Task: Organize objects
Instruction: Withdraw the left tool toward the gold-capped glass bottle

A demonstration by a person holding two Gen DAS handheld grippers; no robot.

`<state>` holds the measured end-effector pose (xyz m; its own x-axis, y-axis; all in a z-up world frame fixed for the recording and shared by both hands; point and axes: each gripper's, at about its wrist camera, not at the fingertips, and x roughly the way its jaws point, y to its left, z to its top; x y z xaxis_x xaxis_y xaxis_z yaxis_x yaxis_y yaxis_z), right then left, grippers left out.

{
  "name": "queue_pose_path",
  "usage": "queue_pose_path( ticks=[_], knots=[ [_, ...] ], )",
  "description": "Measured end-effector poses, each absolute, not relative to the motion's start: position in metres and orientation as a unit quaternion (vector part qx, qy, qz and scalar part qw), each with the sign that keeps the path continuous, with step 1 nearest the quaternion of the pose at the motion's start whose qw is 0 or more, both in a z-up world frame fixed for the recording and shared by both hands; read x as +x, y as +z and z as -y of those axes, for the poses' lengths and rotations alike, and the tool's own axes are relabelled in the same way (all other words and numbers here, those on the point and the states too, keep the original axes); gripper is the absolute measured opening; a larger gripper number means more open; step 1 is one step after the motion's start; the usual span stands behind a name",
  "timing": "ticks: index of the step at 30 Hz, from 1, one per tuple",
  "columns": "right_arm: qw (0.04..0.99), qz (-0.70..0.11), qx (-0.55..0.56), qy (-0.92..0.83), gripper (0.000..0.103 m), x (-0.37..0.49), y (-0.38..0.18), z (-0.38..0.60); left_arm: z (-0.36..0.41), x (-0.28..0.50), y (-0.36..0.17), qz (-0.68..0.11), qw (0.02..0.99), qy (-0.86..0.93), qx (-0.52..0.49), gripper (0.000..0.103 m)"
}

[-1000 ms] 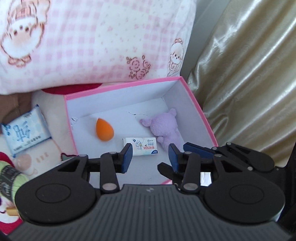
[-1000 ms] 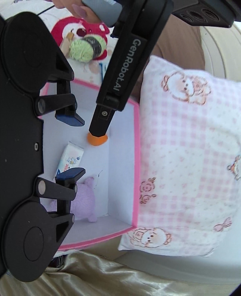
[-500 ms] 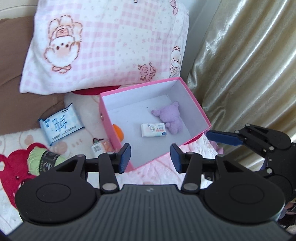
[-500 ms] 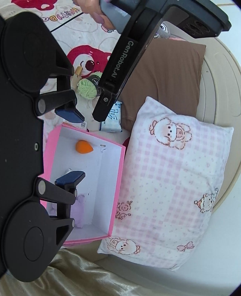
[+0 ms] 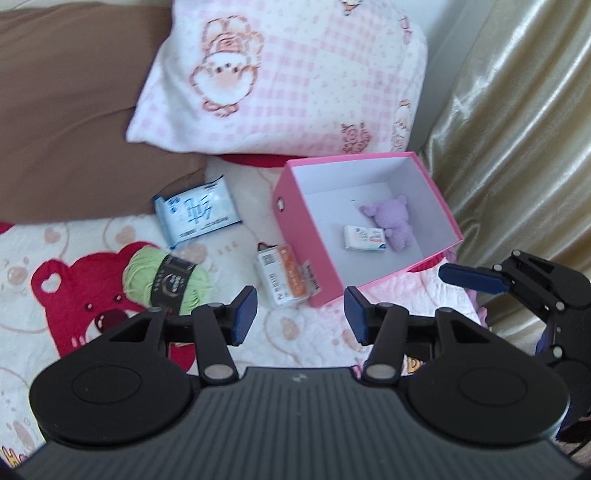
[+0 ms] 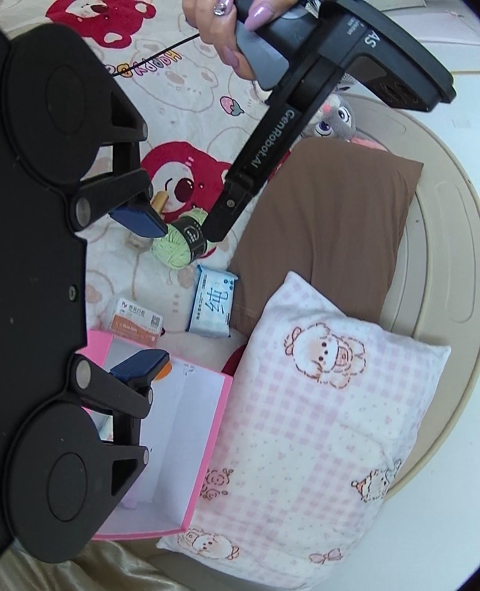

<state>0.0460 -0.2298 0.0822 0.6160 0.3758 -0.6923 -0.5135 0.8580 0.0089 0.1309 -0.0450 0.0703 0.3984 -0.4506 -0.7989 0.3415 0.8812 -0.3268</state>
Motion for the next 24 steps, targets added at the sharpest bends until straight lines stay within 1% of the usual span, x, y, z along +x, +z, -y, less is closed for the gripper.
queue_pose_path(
  ticks=[3, 6, 9, 16, 20, 24],
  knots=[
    [0.886, -0.364, -0.092, 0.273, 0.071, 0.045, 0.072, 0.212, 0.032, 0.133, 0.061, -0.5, 0.833, -0.228, -0.06, 0.051],
    [0.878, -0.362, -0.097, 0.297, 0.072, 0.045, 0.061, 0.192, 0.018, 0.136, 0.049, -0.5, 0.834, -0.223, -0.068, 0.054],
    [0.869, -0.365, -0.099, 0.318, 0.073, 0.048, 0.042, 0.173, 0.006, 0.14, 0.032, -0.501, 0.837, -0.211, -0.068, 0.055],
    [0.854, -0.386, -0.107, 0.331, 0.074, 0.07, -0.02, 0.131, -0.022, 0.159, -0.02, -0.529, 0.823, -0.189, -0.079, 0.055],
    [0.845, -0.395, -0.126, 0.339, 0.075, 0.085, -0.053, 0.112, -0.042, 0.169, -0.041, -0.539, 0.818, -0.173, -0.102, 0.055],
    [0.85, -0.391, -0.13, 0.328, 0.075, 0.096, -0.09, 0.103, -0.056, 0.176, -0.061, -0.547, 0.814, -0.164, -0.101, 0.055]
  ],
)
